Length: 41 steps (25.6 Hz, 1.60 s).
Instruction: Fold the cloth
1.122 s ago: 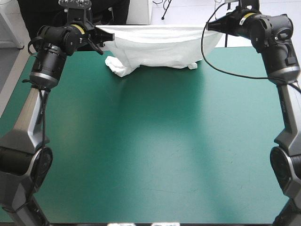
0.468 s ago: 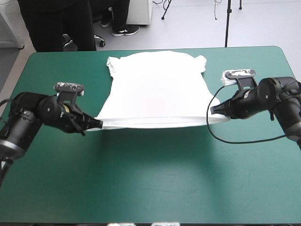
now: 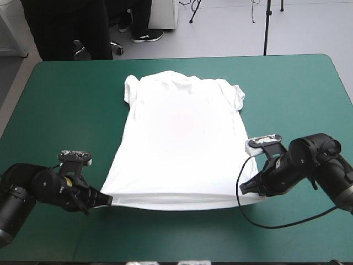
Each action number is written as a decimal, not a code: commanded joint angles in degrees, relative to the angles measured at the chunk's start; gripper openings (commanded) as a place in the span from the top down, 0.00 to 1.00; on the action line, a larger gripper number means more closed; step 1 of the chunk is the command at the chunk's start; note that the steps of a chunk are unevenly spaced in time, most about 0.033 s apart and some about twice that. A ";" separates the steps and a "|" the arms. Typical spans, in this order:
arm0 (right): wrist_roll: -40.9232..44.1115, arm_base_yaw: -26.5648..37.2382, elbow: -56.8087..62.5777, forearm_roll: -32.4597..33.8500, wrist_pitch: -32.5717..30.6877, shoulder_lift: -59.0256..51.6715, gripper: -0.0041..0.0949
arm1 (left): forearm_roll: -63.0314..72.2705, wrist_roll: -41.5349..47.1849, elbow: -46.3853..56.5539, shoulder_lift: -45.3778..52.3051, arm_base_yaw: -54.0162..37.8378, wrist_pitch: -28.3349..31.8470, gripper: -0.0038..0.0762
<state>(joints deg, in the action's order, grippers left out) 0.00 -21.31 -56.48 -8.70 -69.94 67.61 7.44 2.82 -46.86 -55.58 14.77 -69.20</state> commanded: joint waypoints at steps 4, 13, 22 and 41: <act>1.89 -2.55 7.20 -5.15 -1.61 -5.39 0.97 | 1.33 0.31 4.59 6.63 0.08 -2.77 0.96; 3.46 -2.93 14.47 -6.37 -1.36 -11.25 0.97 | 3.83 0.11 8.92 9.46 0.08 -2.78 0.96; 2.27 -2.93 14.23 -6.25 -0.97 -10.90 0.45 | 3.97 0.11 8.95 9.09 0.08 -2.54 0.64; 14.21 -2.73 -7.30 19.27 5.18 -5.44 0.36 | 3.55 0.56 -16.73 -5.21 -0.02 10.89 0.40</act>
<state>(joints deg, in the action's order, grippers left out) 13.25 -24.08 -59.96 7.41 -68.31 60.36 10.12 3.27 -58.51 -56.58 14.73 -64.73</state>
